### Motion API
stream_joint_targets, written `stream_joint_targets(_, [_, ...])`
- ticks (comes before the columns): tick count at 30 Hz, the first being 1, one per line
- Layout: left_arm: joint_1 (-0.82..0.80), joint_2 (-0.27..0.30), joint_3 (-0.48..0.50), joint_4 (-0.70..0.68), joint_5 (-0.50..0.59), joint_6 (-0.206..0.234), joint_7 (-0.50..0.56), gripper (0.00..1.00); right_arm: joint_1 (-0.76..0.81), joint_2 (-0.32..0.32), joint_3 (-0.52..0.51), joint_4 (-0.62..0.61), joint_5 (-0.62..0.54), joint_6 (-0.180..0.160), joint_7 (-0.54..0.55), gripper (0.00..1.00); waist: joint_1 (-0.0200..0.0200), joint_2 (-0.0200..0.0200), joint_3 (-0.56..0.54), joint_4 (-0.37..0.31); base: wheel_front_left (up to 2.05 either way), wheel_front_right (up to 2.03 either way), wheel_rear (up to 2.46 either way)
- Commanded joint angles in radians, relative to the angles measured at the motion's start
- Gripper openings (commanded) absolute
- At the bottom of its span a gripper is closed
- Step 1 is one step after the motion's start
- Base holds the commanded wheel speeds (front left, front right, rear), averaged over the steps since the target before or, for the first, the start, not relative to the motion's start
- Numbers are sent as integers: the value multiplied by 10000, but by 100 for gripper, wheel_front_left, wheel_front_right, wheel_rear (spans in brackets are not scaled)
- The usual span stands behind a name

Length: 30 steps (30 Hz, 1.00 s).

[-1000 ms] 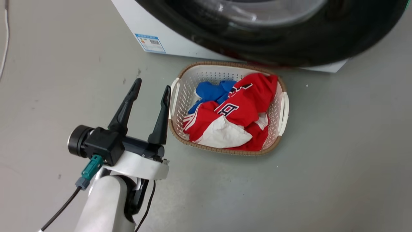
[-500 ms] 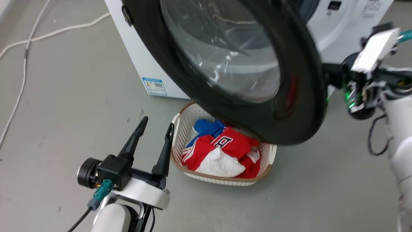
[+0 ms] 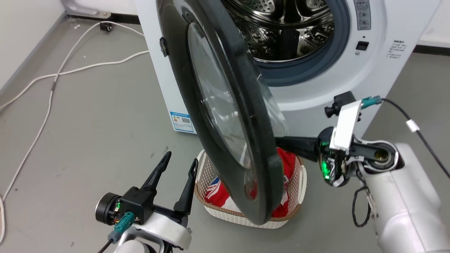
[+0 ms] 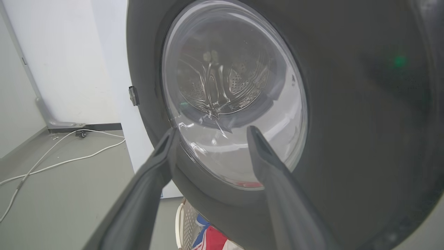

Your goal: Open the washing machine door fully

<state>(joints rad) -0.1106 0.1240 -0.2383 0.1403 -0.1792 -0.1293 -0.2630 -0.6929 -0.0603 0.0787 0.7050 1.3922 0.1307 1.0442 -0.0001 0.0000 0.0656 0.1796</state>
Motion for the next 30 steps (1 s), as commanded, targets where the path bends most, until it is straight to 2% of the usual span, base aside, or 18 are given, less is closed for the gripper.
stream_joint_targets(1, [67,15,-43,42,-35,-24,-26,100,441,107,256,-375,143,2,0,0,1,0,-120,112,0,0,0])
stream_joint_targets(7, [146,36,-116,162,-45,-23,-26,100,1196,152,1304,-1196,902,2,-640,0,1,0,-322,187,0,0,0])
stream_joint_targets(9, [240,37,-114,232,-49,-24,-26,100,1548,89,1595,-1512,1111,2,-1567,0,1,0,-472,139,0,0,0])
stream_joint_targets(10, [240,37,-114,232,-49,-24,-26,100,1548,89,1595,-1512,1111,2,-1567,0,1,0,-472,139,0,0,0])
stream_joint_targets(12, [306,36,-75,275,-55,-20,-26,100,1905,91,1602,-1758,959,2,-2681,0,1,0,-581,16,0,0,0])
stream_joint_targets(14, [402,48,-43,307,-57,-15,-26,100,2208,91,1394,-1938,783,2,-3518,0,1,0,-662,-90,0,0,0])
stream_joint_targets(15, [402,48,-43,307,-57,-15,-26,100,2208,91,1394,-1938,783,2,-3518,0,1,0,-662,-90,0,0,0])
stream_joint_targets(21, [590,118,122,349,-76,35,-26,100,3322,-112,471,-2729,-139,2,-5935,0,1,0,-797,-569,0,0,0])
stream_joint_targets(30, [731,170,439,381,-128,122,-26,100,5446,-559,-1082,-4074,-1368,2,-8193,0,1,0,-980,-1070,0,0,0])
